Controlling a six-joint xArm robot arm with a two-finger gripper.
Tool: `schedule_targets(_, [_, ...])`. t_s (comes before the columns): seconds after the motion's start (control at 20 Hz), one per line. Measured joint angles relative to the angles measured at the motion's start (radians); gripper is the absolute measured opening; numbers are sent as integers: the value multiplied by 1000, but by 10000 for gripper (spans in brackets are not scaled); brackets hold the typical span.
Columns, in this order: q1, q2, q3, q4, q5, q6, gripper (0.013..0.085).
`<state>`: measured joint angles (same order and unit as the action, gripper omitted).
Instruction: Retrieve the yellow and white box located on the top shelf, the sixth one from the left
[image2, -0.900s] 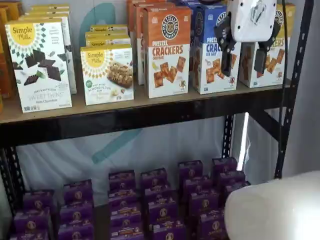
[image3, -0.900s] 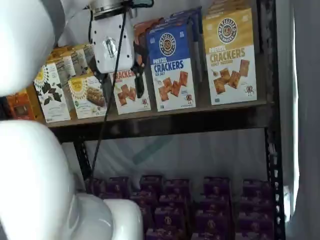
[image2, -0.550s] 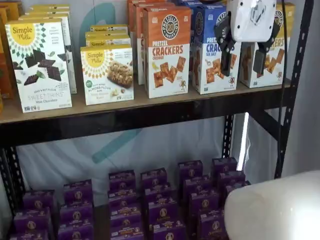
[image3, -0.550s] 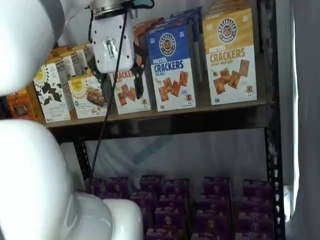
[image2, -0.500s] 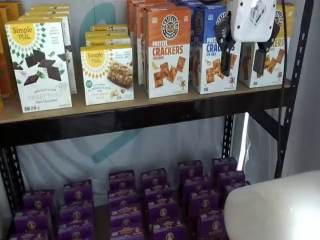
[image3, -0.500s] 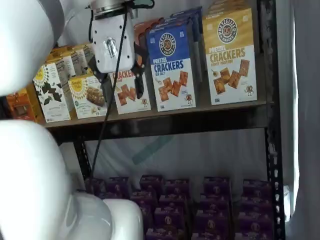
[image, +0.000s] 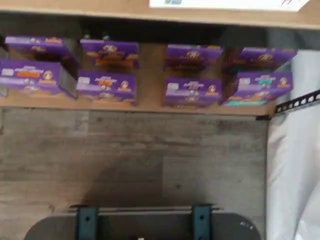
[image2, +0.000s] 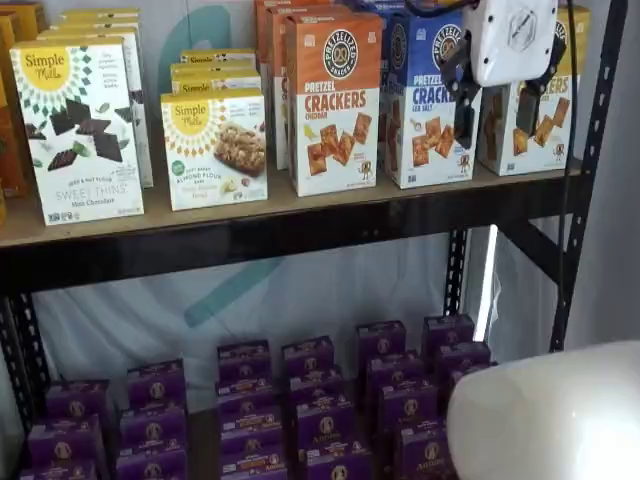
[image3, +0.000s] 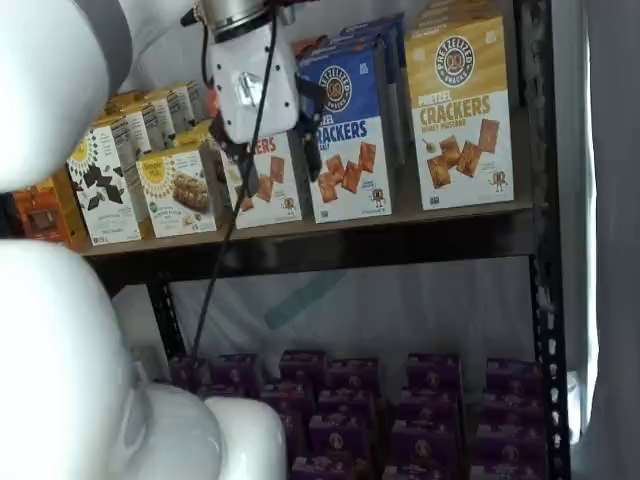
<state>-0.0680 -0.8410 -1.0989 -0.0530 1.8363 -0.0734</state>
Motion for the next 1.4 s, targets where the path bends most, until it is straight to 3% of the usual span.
schedule_targets(0.25, [-93,21,17,-17,-123,-85,850])
schedule_targets(0.55, [-180,68,0,-26,-203,-164,850])
schedule_targets(1.0, [-315,144,-41,17,-297,-283,850])
schedule_targets(1.4, [-432,234,-127,91,-324,-394,850])
